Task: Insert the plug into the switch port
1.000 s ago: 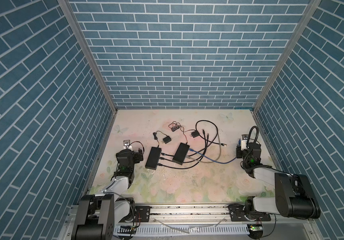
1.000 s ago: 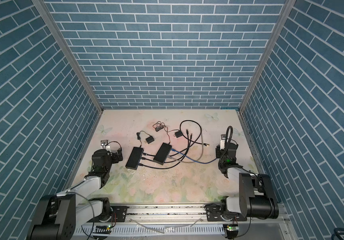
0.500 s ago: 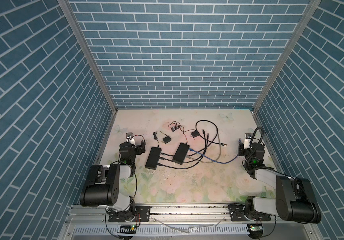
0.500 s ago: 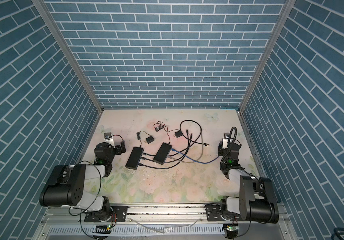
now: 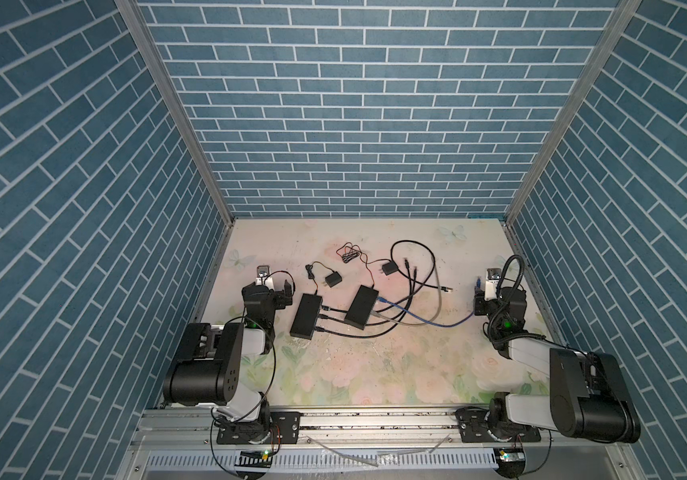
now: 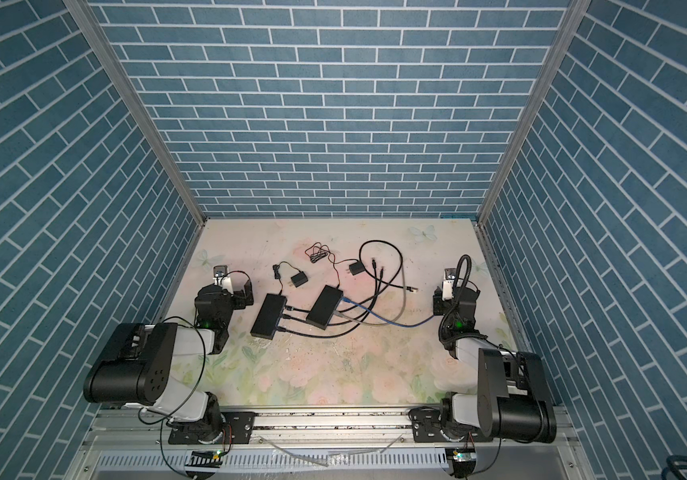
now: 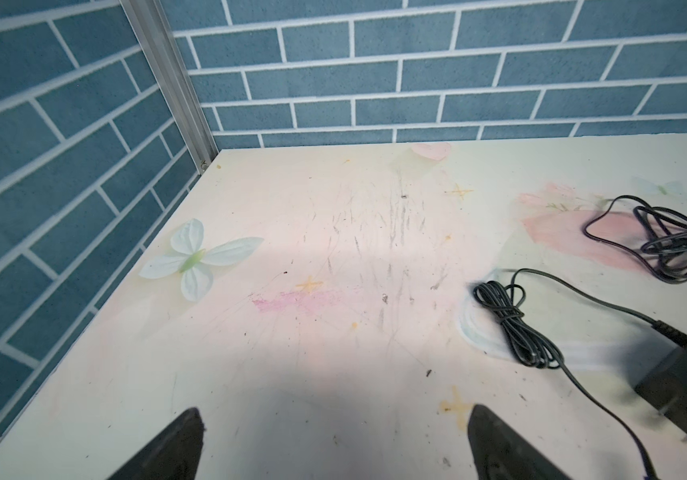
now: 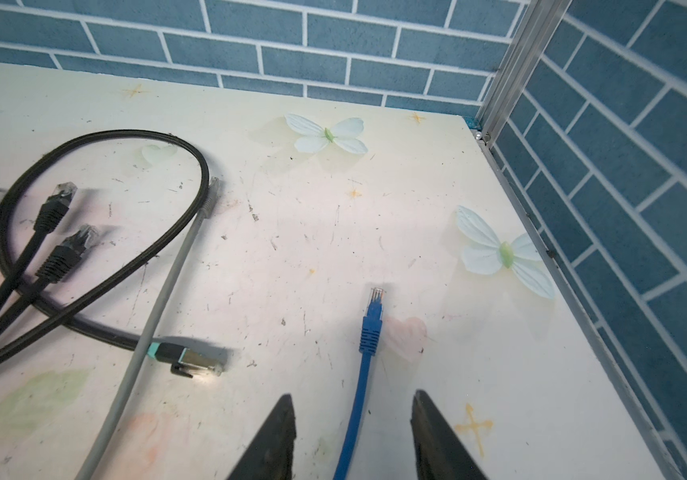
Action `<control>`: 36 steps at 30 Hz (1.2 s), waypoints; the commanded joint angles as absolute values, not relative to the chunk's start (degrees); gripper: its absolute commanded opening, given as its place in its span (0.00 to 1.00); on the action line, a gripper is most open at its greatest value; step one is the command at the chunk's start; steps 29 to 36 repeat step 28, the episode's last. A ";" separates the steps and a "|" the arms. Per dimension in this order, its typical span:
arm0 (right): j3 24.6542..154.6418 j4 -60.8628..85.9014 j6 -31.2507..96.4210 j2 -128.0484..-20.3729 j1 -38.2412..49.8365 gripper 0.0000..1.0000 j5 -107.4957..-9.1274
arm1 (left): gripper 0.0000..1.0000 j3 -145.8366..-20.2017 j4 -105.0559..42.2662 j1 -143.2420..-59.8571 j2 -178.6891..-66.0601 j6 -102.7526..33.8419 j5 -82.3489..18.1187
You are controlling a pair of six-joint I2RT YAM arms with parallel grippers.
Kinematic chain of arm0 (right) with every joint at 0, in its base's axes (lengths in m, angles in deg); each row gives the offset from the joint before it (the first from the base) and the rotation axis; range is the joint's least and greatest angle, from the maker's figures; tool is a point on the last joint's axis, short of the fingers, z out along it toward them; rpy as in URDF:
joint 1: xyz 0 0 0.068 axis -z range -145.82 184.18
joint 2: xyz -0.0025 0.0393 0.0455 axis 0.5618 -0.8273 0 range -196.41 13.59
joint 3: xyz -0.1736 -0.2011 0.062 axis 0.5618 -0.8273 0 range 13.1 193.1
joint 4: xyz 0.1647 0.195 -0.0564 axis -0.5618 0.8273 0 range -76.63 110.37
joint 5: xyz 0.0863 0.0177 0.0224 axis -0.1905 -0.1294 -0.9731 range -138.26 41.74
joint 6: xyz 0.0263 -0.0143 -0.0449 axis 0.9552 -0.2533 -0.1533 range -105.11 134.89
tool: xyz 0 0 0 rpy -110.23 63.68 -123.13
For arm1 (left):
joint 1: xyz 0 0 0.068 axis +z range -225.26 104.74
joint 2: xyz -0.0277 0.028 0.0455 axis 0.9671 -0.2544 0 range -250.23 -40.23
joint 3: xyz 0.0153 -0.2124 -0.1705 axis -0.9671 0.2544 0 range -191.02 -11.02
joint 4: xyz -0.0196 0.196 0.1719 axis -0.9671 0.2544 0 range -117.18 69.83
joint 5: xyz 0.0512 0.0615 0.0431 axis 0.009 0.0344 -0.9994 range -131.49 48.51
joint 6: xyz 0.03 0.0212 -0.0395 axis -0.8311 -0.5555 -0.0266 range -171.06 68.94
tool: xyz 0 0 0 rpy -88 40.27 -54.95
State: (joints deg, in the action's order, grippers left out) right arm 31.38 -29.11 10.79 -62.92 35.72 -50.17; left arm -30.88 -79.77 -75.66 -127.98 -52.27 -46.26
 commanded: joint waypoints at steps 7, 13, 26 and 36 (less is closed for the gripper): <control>31.94 -41.29 14.83 -73.66 35.74 0.67 -51.99 | 1.00 -31.65 -79.63 -75.96 -127.86 -53.02 -47.34; 35.61 -36.73 17.69 -74.98 36.99 0.99 -48.62 | 1.00 -31.59 -79.65 -75.96 -127.82 -53.01 -47.30; 35.82 -35.83 16.85 -74.84 36.72 0.99 -50.04 | 1.00 -31.52 -79.82 -75.96 -127.78 -53.08 -47.23; 35.69 -36.06 17.45 -74.76 36.73 0.99 -48.50 | 1.00 -31.52 -79.82 -75.96 -127.77 -53.00 -47.26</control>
